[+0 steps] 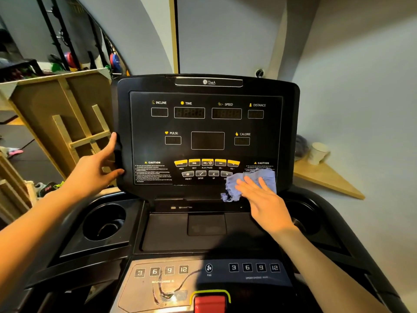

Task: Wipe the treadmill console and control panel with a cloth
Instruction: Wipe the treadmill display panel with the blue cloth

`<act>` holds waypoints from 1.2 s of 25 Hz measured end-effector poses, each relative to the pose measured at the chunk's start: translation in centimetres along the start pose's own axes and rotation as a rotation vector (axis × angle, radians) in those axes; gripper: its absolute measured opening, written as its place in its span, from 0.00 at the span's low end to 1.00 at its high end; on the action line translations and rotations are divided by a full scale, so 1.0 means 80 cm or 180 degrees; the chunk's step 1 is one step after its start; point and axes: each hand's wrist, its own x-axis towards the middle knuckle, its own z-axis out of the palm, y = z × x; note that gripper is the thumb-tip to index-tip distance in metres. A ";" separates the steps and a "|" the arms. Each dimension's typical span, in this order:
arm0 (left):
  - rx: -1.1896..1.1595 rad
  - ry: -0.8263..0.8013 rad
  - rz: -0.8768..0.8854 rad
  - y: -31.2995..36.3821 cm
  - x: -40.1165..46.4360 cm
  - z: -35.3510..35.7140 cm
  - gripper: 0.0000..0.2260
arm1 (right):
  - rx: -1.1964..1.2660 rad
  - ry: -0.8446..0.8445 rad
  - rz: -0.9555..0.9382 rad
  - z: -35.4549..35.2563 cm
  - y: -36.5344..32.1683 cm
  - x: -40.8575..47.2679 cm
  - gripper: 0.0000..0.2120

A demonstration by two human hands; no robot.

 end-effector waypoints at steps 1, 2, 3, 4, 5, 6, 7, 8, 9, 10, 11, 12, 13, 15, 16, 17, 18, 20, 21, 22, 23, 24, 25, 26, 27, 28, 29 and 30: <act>-0.0002 -0.0002 0.0004 0.000 0.000 0.000 0.46 | 0.0004 0.0066 0.0064 -0.004 0.009 -0.003 0.29; -0.0011 0.0001 0.0012 0.000 -0.001 0.000 0.46 | 0.0015 0.0144 0.0129 -0.008 0.018 -0.004 0.30; -0.0030 0.0012 0.0024 0.000 -0.001 0.001 0.46 | 0.0034 0.0221 0.0208 -0.013 0.026 -0.003 0.30; -0.0048 0.0029 0.0047 -0.001 0.000 0.001 0.46 | 0.0061 0.0302 0.0289 -0.018 0.032 -0.001 0.30; -0.0054 0.0037 0.0072 -0.002 0.000 0.001 0.46 | 0.0090 0.0388 0.0355 -0.021 0.038 0.003 0.30; -0.0052 0.0045 0.0095 -0.003 0.001 0.001 0.46 | 0.0116 0.0496 0.0393 -0.024 0.042 0.009 0.30; -0.0043 0.0057 0.0125 -0.004 0.001 0.001 0.46 | 0.0148 0.0612 0.0433 -0.026 0.045 0.016 0.30; -0.0029 0.0066 0.0164 -0.006 0.001 0.002 0.47 | 0.0194 0.0723 0.0485 -0.027 0.048 0.024 0.29; -0.0025 0.0076 0.0200 -0.006 0.000 0.002 0.47 | 0.0233 0.0838 0.0575 -0.028 0.050 0.032 0.28; -0.0039 0.0090 0.0222 -0.007 -0.001 0.002 0.47 | 0.0255 0.0969 0.0684 -0.029 0.053 0.043 0.28; -0.0073 0.0101 0.0235 -0.008 0.000 0.003 0.47 | 0.0256 0.1108 0.0811 -0.031 0.056 0.055 0.28; -0.0121 0.0103 0.0237 -0.009 0.000 0.003 0.47 | 0.0245 0.1247 0.0947 -0.033 0.059 0.069 0.28; -0.0166 0.0103 0.0233 -0.010 0.001 0.003 0.46 | 0.0238 0.1407 0.1062 -0.034 0.063 0.083 0.28; -0.0208 0.0083 0.0214 -0.012 0.003 0.003 0.46 | 0.0325 0.1741 0.1160 -0.037 0.071 0.118 0.25; -0.0219 0.0061 0.0198 -0.012 0.003 0.002 0.46 | 0.0422 0.1877 0.1219 -0.039 0.074 0.138 0.23; -0.0233 0.0043 0.0181 -0.011 0.003 0.003 0.46 | 0.0510 0.1988 0.1318 -0.041 0.077 0.158 0.21; -0.0259 0.0030 0.0158 -0.010 0.002 0.004 0.46 | 0.0560 0.2081 0.1403 -0.042 0.079 0.178 0.19; -0.0314 0.0019 0.0122 -0.011 0.003 0.002 0.46 | 0.0628 0.2188 0.1572 -0.041 0.071 0.214 0.16; -0.0336 -0.0002 0.0121 -0.011 0.004 0.001 0.46 | 0.0663 0.2178 0.1654 -0.041 0.062 0.230 0.16; -0.0359 -0.0042 0.0123 -0.013 0.004 0.000 0.46 | 0.0730 0.2143 0.1737 -0.041 0.051 0.246 0.17; -0.0381 -0.0075 0.0140 -0.014 0.005 -0.001 0.47 | 0.0804 0.2112 0.1802 -0.040 0.037 0.260 0.17; -0.0380 -0.0091 0.0159 -0.015 0.005 -0.002 0.47 | 0.0856 0.2098 0.1814 -0.038 0.022 0.273 0.17; -0.0361 -0.0090 0.0177 -0.014 0.005 -0.002 0.46 | 0.0874 0.2094 0.1783 -0.034 0.006 0.286 0.17; -0.0340 -0.0076 0.0187 -0.012 0.005 -0.002 0.46 | 0.0883 0.2078 0.1756 -0.031 -0.013 0.298 0.17; -0.0335 -0.0049 0.0194 -0.010 0.005 -0.003 0.46 | 0.0868 0.2046 0.1723 -0.026 -0.031 0.310 0.17; -0.0340 -0.0029 0.0202 -0.010 0.004 -0.003 0.45 | 0.0849 0.1981 0.1702 -0.019 -0.047 0.323 0.18; -0.0343 -0.0031 0.0197 -0.011 0.005 -0.002 0.46 | 0.0836 0.1917 0.1690 -0.014 -0.065 0.335 0.18; -0.0342 -0.0063 0.0168 -0.013 0.005 -0.003 0.46 | 0.0838 0.1861 0.1636 -0.006 -0.080 0.347 0.18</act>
